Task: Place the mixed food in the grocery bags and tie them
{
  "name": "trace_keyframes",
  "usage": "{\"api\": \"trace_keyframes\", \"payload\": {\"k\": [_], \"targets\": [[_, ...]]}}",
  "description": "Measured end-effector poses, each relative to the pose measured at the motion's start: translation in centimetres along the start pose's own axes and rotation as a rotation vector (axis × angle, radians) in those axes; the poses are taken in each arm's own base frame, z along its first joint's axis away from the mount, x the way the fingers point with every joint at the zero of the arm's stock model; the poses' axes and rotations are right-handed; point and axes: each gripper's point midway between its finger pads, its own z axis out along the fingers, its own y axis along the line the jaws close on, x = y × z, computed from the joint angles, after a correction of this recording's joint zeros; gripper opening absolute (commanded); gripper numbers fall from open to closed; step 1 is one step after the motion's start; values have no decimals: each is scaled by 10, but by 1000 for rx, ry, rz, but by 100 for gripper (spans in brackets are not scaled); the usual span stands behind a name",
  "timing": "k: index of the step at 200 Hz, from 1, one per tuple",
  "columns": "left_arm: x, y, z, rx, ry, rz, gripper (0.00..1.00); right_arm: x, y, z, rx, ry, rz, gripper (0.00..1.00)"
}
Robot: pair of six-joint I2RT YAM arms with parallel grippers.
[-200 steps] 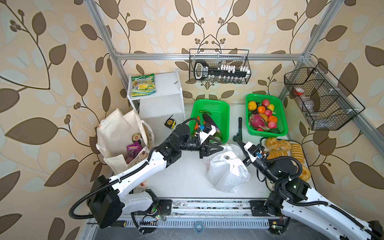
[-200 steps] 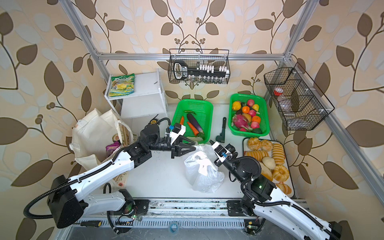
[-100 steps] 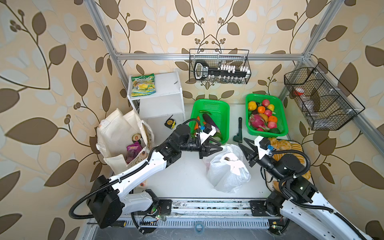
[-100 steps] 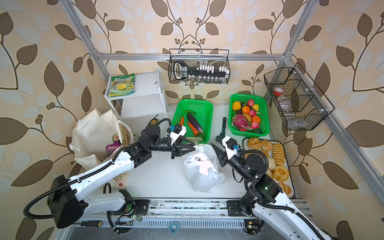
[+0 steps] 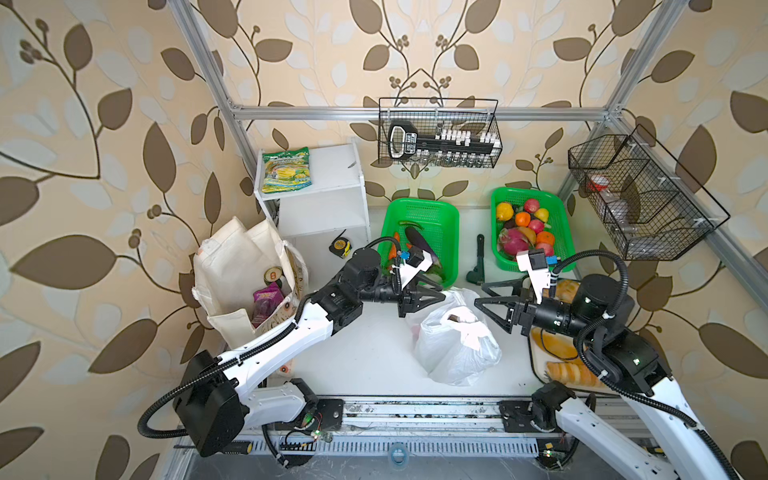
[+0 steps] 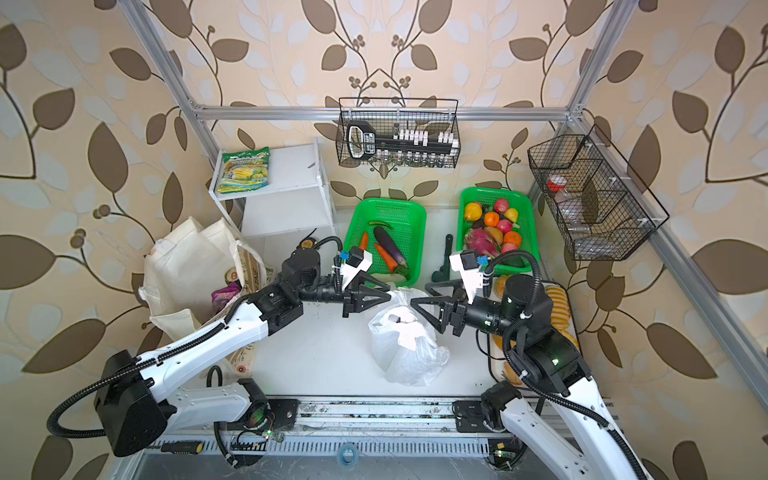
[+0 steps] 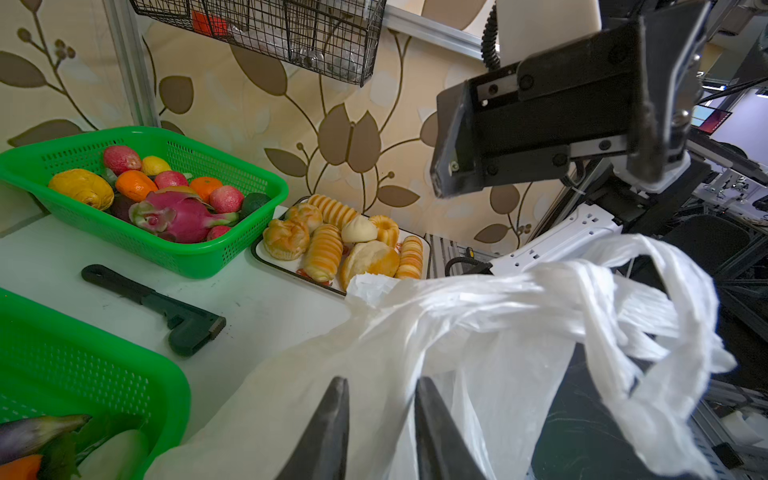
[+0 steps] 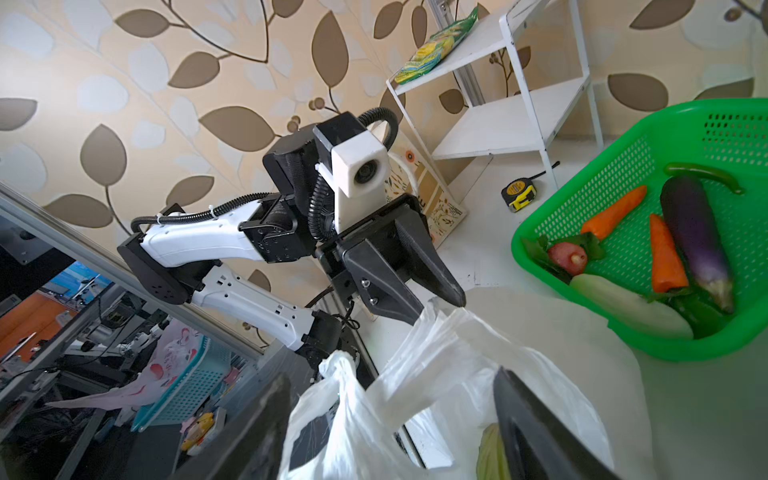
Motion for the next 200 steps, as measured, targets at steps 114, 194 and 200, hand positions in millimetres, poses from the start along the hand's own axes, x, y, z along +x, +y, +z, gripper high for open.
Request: {"api": "trace_keyframes", "payload": {"k": [114, 194, 200], "targets": [[-5, -13, 7, 75, 18, -2, 23, 52, -14, 24, 82, 252, 120, 64], [1, -14, 10, 81, 36, -12, 22, 54, -29, 31, 165, 256, 90, 49], [1, -14, 10, 81, 37, -12, 22, 54, -29, 32, 168, 257, 84, 47]]}}
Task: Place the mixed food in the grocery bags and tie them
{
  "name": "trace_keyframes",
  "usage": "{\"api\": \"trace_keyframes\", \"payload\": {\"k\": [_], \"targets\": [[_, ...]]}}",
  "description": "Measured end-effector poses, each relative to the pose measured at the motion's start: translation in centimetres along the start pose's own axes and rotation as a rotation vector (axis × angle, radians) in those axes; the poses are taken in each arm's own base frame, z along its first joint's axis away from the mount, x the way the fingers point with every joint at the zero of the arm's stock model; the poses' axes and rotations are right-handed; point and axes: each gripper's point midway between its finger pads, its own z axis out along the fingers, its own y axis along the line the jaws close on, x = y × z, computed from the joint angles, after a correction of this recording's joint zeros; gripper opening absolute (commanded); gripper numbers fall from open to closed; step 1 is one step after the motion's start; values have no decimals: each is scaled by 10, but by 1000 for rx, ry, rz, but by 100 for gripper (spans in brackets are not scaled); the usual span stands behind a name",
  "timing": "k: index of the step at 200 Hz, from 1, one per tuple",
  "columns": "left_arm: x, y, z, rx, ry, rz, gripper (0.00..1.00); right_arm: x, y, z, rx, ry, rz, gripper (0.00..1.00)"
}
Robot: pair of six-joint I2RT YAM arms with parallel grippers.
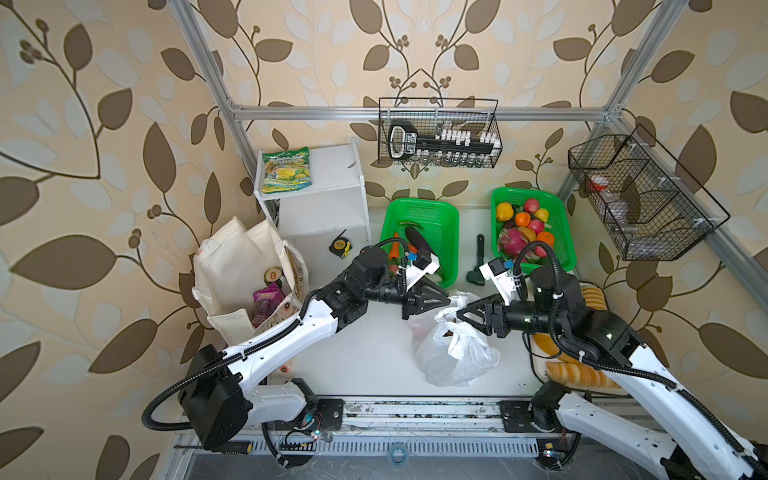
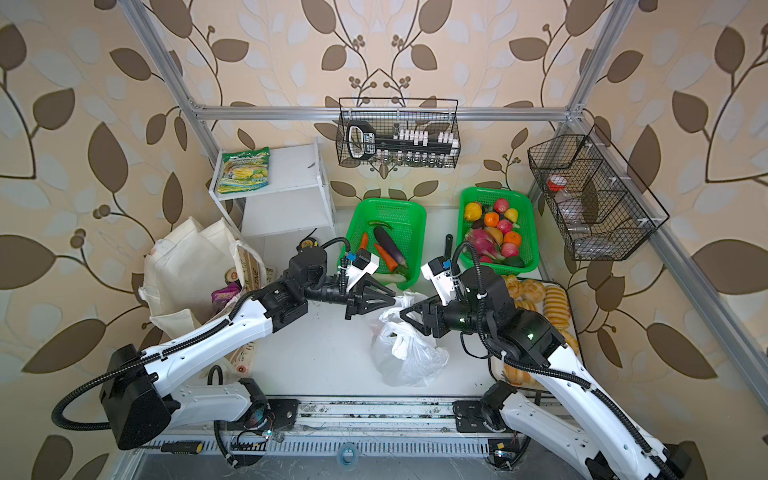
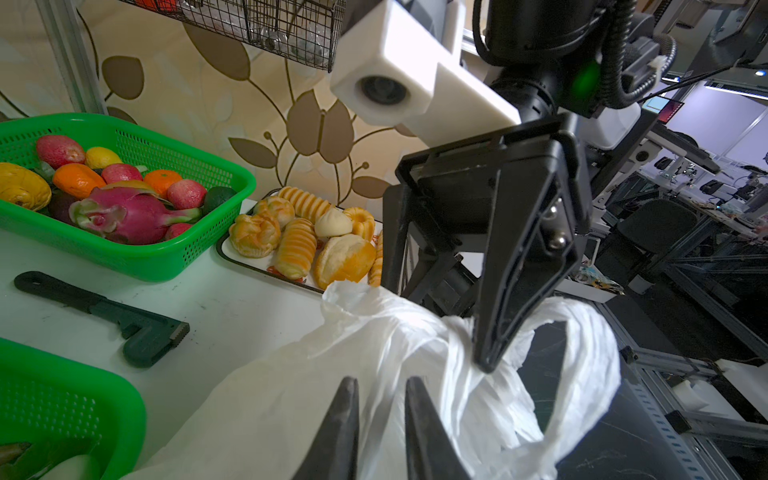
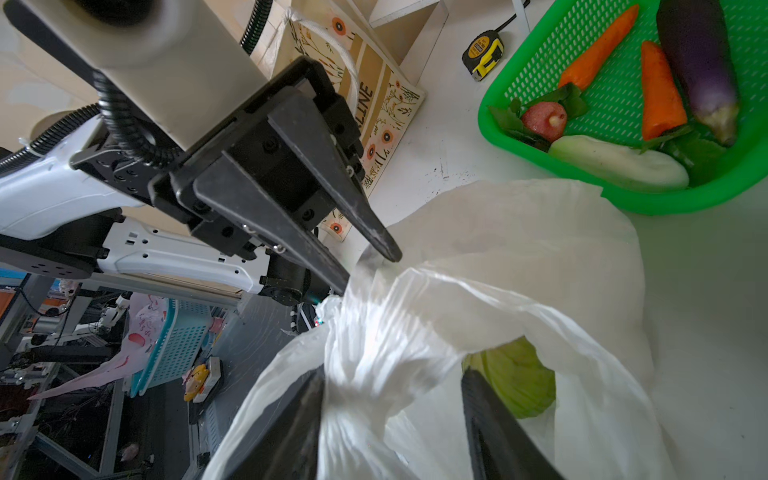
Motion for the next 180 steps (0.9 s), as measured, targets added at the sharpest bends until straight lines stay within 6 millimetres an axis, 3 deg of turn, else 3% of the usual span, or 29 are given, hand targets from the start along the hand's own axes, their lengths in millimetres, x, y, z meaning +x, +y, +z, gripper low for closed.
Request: {"api": "trace_keyframes", "payload": {"k": [41, 64, 99, 139, 160, 180], "targets": [[-1, 0, 0, -1, 3, 1, 27, -4, -3, 0, 25, -21, -25, 21], [-1, 2, 0, -11, 3, 5, 40, -7, -4, -2, 36, -40, -32, 15], [-6, -1, -9, -54, -3, 35, 45, -10, -4, -7, 46, -63, -44, 13], [-25, -32, -16, -22, -1, 99, 53, -11, -4, -8, 50, -71, -50, 12], [-22, -52, -9, 9, 48, 132, 51, -13, -3, -8, 46, -79, -53, 12], [-10, -60, 0, -1, 115, 146, 41, -14, -2, -8, 42, -86, -56, 12]]}}
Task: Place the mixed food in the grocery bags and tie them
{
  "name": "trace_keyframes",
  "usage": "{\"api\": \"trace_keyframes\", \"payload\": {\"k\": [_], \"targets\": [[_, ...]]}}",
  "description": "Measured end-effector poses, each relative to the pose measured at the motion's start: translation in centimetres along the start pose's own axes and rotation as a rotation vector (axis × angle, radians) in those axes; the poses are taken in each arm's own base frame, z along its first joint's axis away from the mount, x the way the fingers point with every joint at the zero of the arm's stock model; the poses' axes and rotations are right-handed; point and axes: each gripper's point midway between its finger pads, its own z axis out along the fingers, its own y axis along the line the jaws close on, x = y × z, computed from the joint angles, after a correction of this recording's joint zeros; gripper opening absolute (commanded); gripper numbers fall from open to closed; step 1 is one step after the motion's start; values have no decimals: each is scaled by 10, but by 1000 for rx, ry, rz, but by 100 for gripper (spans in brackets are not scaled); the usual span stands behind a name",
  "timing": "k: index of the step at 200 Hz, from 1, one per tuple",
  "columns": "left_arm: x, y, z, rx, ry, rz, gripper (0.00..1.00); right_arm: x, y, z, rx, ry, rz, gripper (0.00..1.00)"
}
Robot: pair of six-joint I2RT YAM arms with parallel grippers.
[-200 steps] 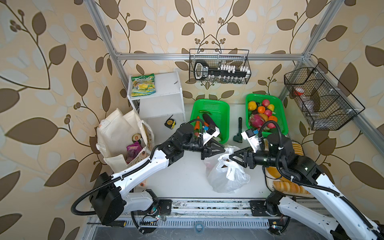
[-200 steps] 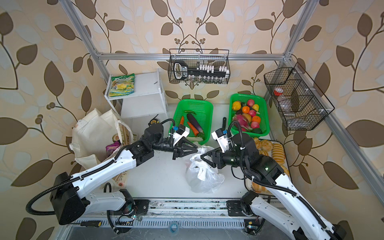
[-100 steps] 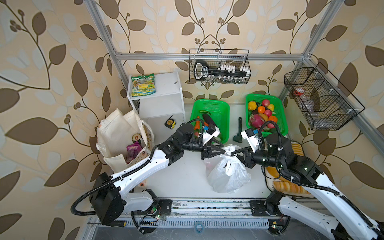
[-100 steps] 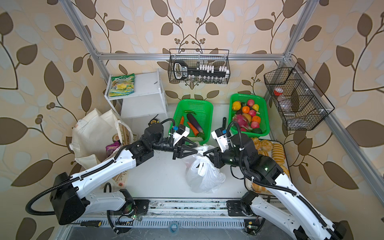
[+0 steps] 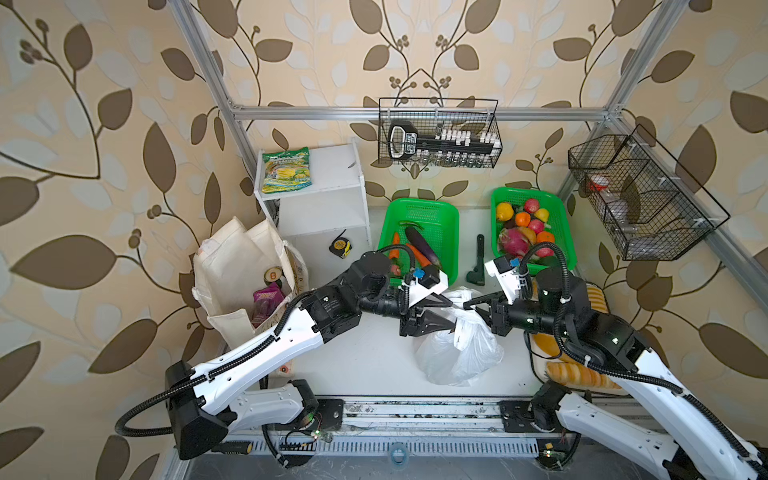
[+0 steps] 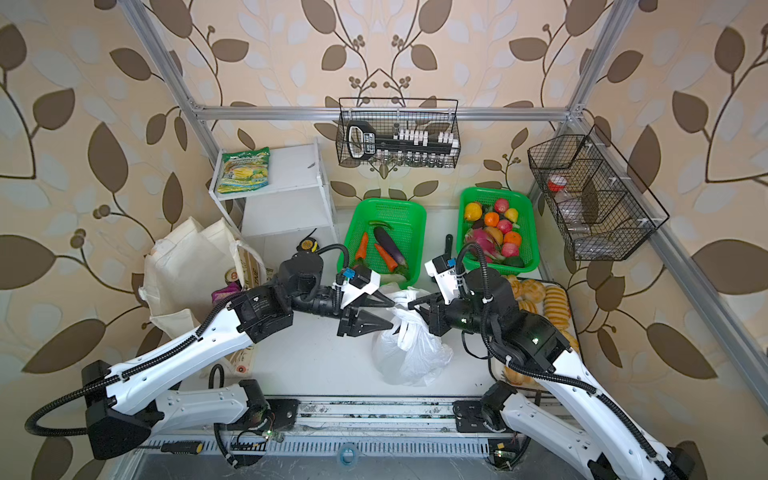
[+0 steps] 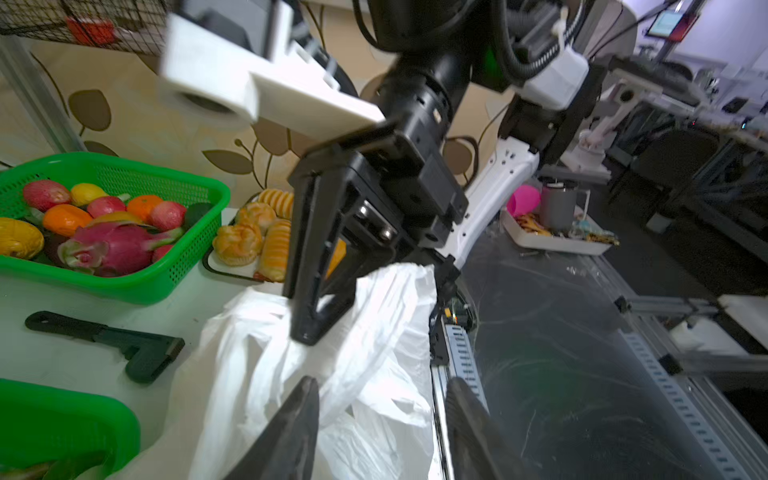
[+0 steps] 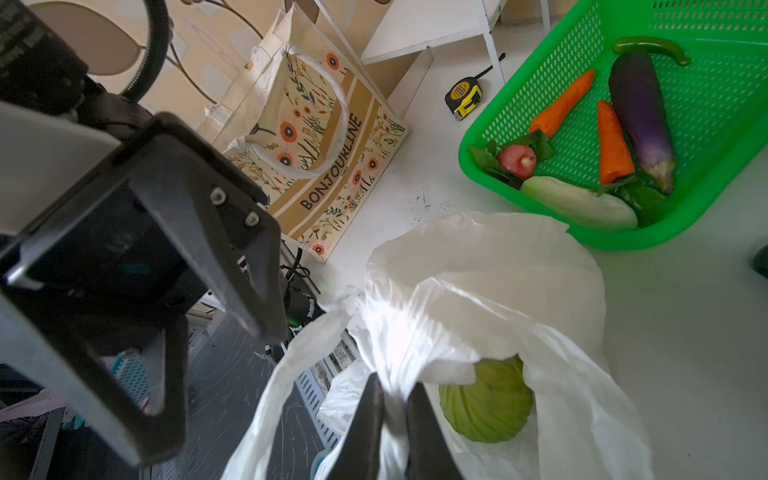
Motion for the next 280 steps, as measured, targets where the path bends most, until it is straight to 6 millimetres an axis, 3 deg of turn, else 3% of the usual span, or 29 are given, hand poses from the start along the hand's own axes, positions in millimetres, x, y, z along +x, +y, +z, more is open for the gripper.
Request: {"api": "trace_keyframes", "payload": {"k": [16, 44, 79, 95, 228, 280], "targets": [[12, 4, 8, -32, 57, -5, 34, -1, 1, 0, -2, -4, -2, 12], [28, 27, 12, -143, 116, -30, 27, -3, 3, -1, -15, -13, -6, 12], [26, 42, 10, -227, 111, -26, 28, -7, 11, -6, -50, -35, -19, 12], [23, 44, 10, -241, 102, -20, 32, -8, 13, -7, -57, -40, -21, 12], [6, 27, -10, -235, 20, 79, 58, -8, 12, -6, -56, -39, -22, 10], [15, 31, -6, -240, 51, 80, 50, -9, 14, -6, -64, -44, -25, 10]]}}
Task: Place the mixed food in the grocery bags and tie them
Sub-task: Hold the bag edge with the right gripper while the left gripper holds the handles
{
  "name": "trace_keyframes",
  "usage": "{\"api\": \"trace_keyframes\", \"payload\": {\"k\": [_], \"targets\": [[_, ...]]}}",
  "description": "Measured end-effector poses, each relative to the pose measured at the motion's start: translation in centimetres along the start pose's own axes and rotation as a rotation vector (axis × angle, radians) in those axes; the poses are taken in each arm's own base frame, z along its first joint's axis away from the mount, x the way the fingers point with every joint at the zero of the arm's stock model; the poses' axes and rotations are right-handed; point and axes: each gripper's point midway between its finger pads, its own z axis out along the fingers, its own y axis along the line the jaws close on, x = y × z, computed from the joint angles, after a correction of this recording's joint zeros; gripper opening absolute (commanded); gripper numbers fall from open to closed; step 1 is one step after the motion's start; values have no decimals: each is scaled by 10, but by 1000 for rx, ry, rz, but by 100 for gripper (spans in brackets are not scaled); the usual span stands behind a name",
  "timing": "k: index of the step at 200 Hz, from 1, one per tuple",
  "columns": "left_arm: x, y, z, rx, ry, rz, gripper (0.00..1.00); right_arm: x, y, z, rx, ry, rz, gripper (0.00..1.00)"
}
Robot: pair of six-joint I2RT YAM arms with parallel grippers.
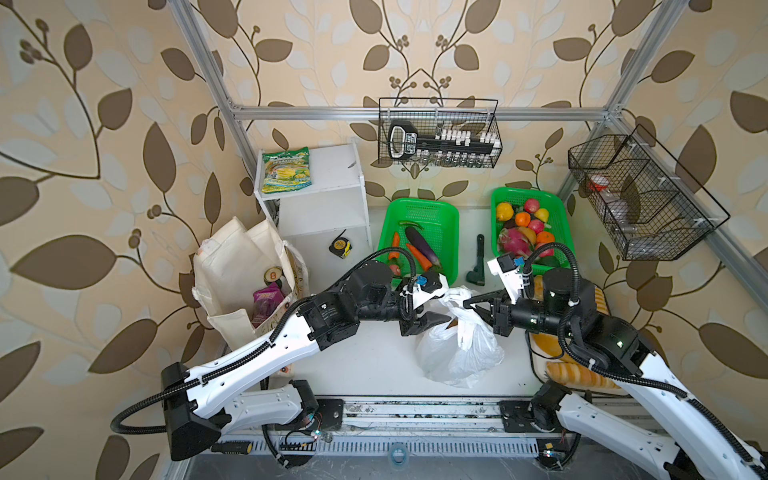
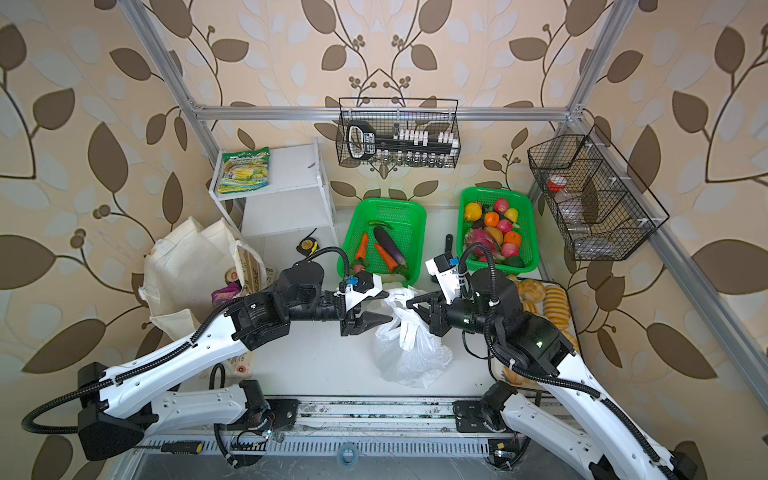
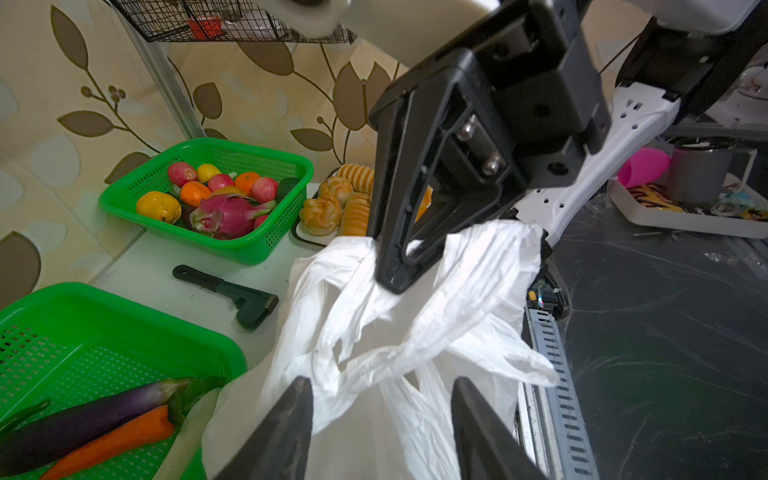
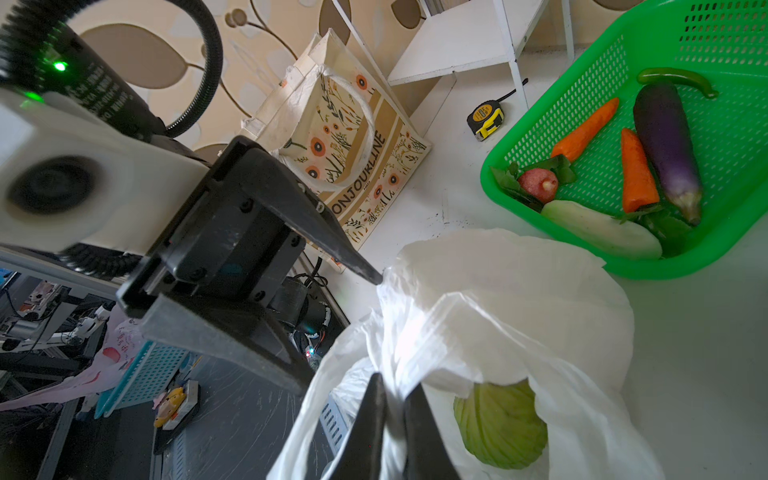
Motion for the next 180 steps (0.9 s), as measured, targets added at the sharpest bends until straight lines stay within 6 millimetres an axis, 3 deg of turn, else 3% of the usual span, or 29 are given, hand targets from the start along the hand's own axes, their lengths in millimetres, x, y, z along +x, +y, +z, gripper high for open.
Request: {"api": "trace_keyframes", "payload": {"k": [15, 58, 89, 147, 180], "targets": [[7, 2, 4, -5, 27, -12, 47, -1, 1, 0, -8, -2, -2, 10], [17, 4, 11, -2, 62, -29, 20, -1, 7, -1, -41, -3, -8, 10], [12, 4, 14, 6, 59, -35, 13, 0, 9, 0, -56, -2, -11, 10], [8, -2, 13, 29, 54, -45, 36, -2, 6, -2, -43, -16, -8, 9], [3, -5, -4, 1, 25, -17, 53, -6, -1, -3, -22, -32, 3, 9]]}}
